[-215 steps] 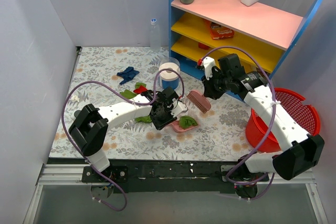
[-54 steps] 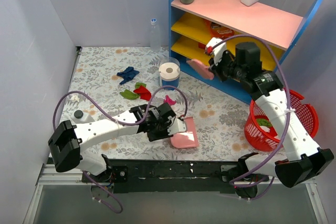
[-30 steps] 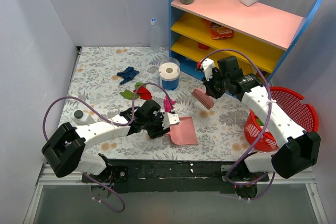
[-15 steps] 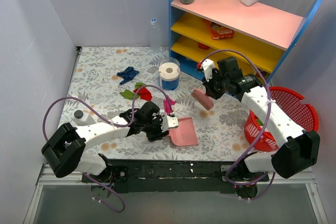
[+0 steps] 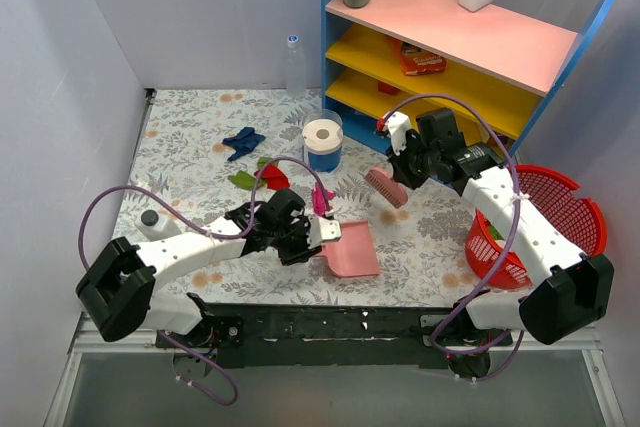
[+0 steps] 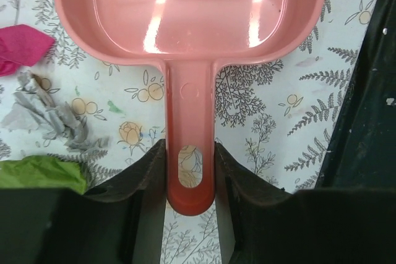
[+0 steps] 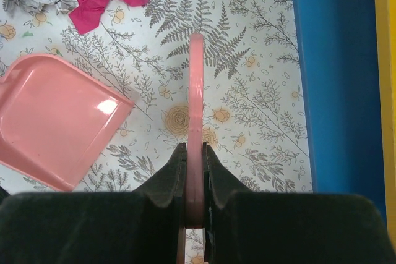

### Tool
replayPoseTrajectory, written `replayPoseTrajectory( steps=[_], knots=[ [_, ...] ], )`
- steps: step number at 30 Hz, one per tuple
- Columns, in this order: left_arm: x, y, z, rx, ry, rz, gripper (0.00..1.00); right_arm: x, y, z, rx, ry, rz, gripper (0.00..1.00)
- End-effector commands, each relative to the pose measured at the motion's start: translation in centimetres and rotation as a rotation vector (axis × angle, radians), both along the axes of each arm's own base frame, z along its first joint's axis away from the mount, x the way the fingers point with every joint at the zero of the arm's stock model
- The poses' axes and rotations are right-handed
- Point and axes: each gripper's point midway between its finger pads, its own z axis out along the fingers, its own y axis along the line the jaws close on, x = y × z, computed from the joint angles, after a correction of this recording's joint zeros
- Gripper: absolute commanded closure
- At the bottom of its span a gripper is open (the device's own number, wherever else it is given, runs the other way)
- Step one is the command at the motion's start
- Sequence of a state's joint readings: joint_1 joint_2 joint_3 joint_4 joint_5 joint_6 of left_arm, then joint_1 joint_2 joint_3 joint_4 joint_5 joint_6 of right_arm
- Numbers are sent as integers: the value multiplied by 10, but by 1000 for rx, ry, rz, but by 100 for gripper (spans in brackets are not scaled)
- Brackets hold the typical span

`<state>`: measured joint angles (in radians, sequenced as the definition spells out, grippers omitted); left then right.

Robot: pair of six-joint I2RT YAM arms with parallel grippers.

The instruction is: Sweep away the paper scraps from the table

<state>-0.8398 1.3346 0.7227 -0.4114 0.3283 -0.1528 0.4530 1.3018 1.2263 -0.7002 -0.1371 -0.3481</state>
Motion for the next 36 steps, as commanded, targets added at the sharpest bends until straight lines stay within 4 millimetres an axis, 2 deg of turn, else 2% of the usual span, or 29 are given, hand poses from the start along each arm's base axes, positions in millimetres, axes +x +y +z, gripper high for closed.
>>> replayPoseTrajectory(
  steps=[1,2,4,5,7,8,9,11,12,16,18,20,21,22,23,25,26,27,28,31,32,34,36],
  knots=[
    [6,3,58,-51,-115,-42,99,8,10,37,60,-106,47,99],
    [7,5,72,-52,-155,-64,100,12,13,44,73,-122,44,99],
    [4,27,89,-3,-242,-112,100,22,25,58,102,-135,72,99],
    [3,34,95,14,-265,-123,100,31,34,88,139,-193,88,99],
    [0,54,106,65,-308,-122,100,40,58,101,180,-194,151,99],
    [-2,62,116,60,-344,-119,100,46,69,132,221,-252,178,99],
    [-5,72,119,84,-348,-105,100,50,87,128,233,-225,219,99],
    [-10,81,128,71,-357,-70,100,48,111,143,302,-210,279,99],
    [-15,87,128,82,-344,-67,100,52,128,152,331,-205,309,99],
    [-20,103,124,129,-353,-43,100,50,172,161,436,-166,422,99],
    [-16,112,119,174,-354,-8,100,53,191,154,482,-144,435,99],
    [-20,119,110,218,-318,-1,100,58,207,157,546,-162,476,99],
    [-25,123,105,246,-280,2,100,65,214,146,559,-139,472,99],
    [-29,125,100,263,-236,24,100,68,219,138,577,-119,459,99],
    [-29,125,99,274,-217,38,100,76,224,141,606,-155,463,99],
    [-35,127,93,302,-140,84,100,81,229,134,662,-130,450,99],
    [-36,126,97,303,-123,86,100,85,231,128,691,-144,452,99],
    [-46,130,95,324,-69,75,100,88,235,117,699,-123,454,99],
    [-49,132,94,344,-39,74,100,84,239,109,717,-80,463,99],
    [-63,141,94,385,18,53,100,95,246,86,767,-68,400,99],
    [-65,142,95,381,26,57,100,93,247,71,760,-54,385,99],
    [-67,141,95,371,34,67,100,96,248,60,750,-54,375,99],
    [-65,139,93,361,36,96,100,100,247,41,709,-9,345,99]
  ],
)
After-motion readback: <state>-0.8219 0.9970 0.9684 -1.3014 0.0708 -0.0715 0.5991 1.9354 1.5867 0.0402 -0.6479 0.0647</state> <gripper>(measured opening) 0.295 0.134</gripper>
